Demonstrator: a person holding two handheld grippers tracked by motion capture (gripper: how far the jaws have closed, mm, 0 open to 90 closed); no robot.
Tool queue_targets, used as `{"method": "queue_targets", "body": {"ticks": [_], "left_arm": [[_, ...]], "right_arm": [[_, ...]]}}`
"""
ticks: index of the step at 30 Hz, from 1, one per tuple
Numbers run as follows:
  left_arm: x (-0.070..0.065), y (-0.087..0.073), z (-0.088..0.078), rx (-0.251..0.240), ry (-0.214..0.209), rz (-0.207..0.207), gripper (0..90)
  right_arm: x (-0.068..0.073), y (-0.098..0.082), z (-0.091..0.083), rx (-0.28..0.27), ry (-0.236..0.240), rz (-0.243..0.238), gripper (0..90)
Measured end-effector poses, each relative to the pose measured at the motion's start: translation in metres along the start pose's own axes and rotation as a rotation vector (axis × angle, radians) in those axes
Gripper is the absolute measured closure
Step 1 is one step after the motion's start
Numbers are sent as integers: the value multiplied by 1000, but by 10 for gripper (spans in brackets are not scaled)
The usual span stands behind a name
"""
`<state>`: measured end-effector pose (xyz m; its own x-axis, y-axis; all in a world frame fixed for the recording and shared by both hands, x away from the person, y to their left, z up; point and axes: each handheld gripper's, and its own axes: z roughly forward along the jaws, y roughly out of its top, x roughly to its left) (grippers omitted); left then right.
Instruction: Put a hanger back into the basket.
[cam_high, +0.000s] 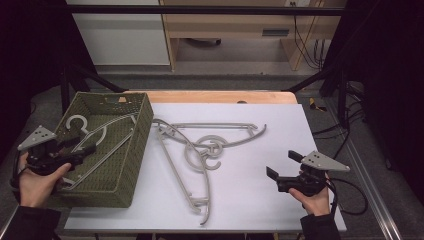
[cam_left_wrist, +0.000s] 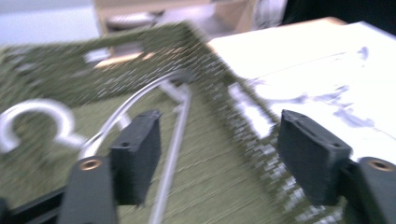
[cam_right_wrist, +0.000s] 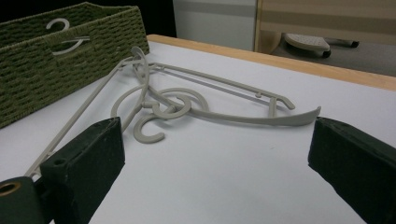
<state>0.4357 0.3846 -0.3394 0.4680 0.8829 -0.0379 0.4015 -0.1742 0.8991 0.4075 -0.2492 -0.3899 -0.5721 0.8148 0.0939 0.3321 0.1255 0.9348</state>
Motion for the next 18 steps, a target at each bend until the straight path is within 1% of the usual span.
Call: {"method": "queue_targets", "body": {"ticks": [1,2,5,7,10,11,13,14,15,16,17,18], "left_arm": [[-6,1,0,-23,-16,4,263],[-13,1,0,-45,-33,8,263],[-32,2,1,-98,-79,29,201],[-44,0,4,-121,-96,42,156],[-57,-4,10,-121,-120,49,89],[-61,-6,12,-128,-130,46,81],[-69,-9,16,-109,-145,67,67],[-72,-11,17,-108,-151,73,64],[-76,-13,18,-120,-155,75,62],[-79,-14,18,-122,-166,84,64],[-83,-16,19,-117,-176,81,59],[-86,-18,19,-112,-177,88,50]], "right_arm": [[0,1,-1,-6,-3,1,41],[0,1,-1,-6,-3,1,41],[0,2,-2,-12,3,3,40],[1,3,-2,-12,2,2,40],[1,3,-2,-13,5,1,39],[1,3,-2,-13,5,2,39],[1,3,-3,-15,5,0,39],[1,3,-3,-13,5,2,39],[1,3,-3,-13,5,2,39],[1,3,-2,-12,5,3,39],[1,3,-2,-12,2,4,39],[2,3,-1,-12,2,6,40]]}}
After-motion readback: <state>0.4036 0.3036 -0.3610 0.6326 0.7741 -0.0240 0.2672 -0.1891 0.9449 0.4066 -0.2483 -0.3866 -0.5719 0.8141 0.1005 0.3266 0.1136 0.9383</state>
